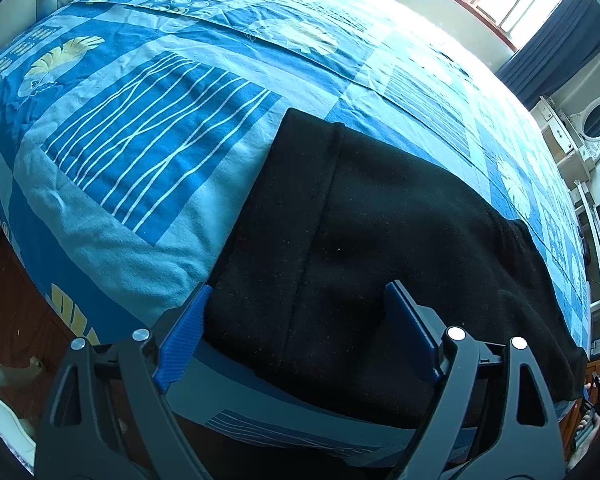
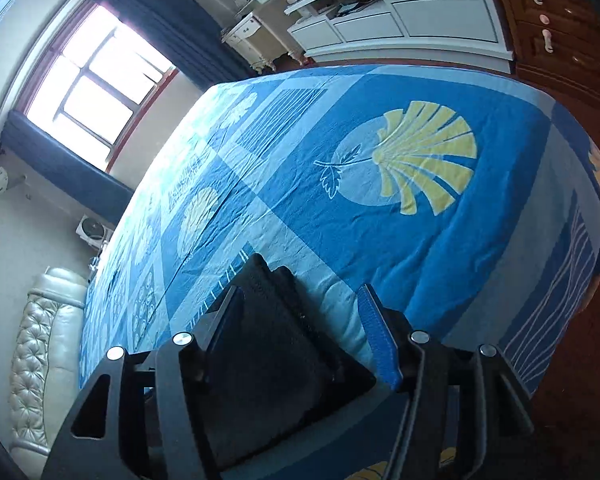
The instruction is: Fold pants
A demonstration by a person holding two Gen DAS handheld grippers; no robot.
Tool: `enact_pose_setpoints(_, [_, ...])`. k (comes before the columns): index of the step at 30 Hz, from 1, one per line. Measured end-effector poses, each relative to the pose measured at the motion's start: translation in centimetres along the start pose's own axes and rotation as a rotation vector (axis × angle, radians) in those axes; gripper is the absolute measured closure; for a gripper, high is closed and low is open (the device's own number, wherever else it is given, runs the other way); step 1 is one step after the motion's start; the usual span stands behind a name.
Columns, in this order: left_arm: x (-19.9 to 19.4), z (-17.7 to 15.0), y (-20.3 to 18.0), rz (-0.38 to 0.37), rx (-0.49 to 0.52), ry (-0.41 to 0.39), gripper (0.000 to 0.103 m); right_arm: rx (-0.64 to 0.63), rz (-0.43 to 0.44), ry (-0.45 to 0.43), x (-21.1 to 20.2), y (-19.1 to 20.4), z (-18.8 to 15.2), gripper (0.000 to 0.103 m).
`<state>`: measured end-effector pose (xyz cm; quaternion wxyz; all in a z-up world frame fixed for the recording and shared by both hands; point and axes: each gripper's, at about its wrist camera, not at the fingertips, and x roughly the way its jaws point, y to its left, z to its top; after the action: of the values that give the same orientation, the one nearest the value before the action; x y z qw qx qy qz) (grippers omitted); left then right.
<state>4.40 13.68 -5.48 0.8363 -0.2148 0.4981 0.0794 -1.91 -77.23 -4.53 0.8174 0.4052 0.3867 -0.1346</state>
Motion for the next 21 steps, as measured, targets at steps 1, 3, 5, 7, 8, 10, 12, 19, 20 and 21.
enact_pose_setpoints(1, [0.0, 0.0, 0.0, 0.0, -0.004, -0.001, 0.016, -0.001, 0.027, 0.066, 1.3, -0.3, 0.5, 0.043])
enact_pose_setpoints(3, [0.0, 0.0, 0.1, 0.003, -0.013, 0.0, 0.016, 0.035, 0.075, 0.191, 3.7, -1.0, 0.4, 0.043])
enact_pose_setpoints(5, [0.1, -0.1, 0.1, 0.009, -0.017, -0.003, 0.016, 0.049, 0.105, 0.241, 5.2, -0.9, 0.2, 0.042])
enact_pose_setpoints(7, [0.2, -0.2, -0.1, 0.025, -0.008, -0.006, 0.016, -0.017, 0.127, 0.233, 5.3, 0.6, -0.2, 0.087])
enact_pose_setpoints(8, [0.2, -0.2, -0.2, 0.034, -0.003, -0.008, 0.016, -0.035, 0.134, 0.214, 5.0, 1.4, -0.1, 0.092])
enact_pose_setpoints(10, [0.3, -0.2, -0.4, 0.049, 0.003, -0.009, 0.016, -0.082, 0.167, 0.104, 2.6, 3.1, 0.1, 0.092])
enact_pose_setpoints(12, [0.3, -0.2, -0.5, 0.054, 0.0, -0.007, 0.015, -0.101, 0.211, 0.005, 0.3, 4.0, 0.7, 0.092])
enact_pose_setpoints(19, [0.7, -0.2, -0.8, 0.062, -0.011, -0.016, 0.012, -0.011, 0.061, 0.076, 6.1, -1.1, 0.0, 0.091])
enact_pose_setpoints(20, [0.6, -0.2, -0.8, 0.065, -0.012, -0.018, 0.012, 0.034, 0.094, 0.067, 6.1, -1.6, -0.1, 0.091])
enact_pose_setpoints(21, [0.6, -0.2, -0.8, 0.065, -0.011, -0.019, 0.012, 0.09, 0.135, 0.067, 5.8, -2.3, -0.1, 0.09])
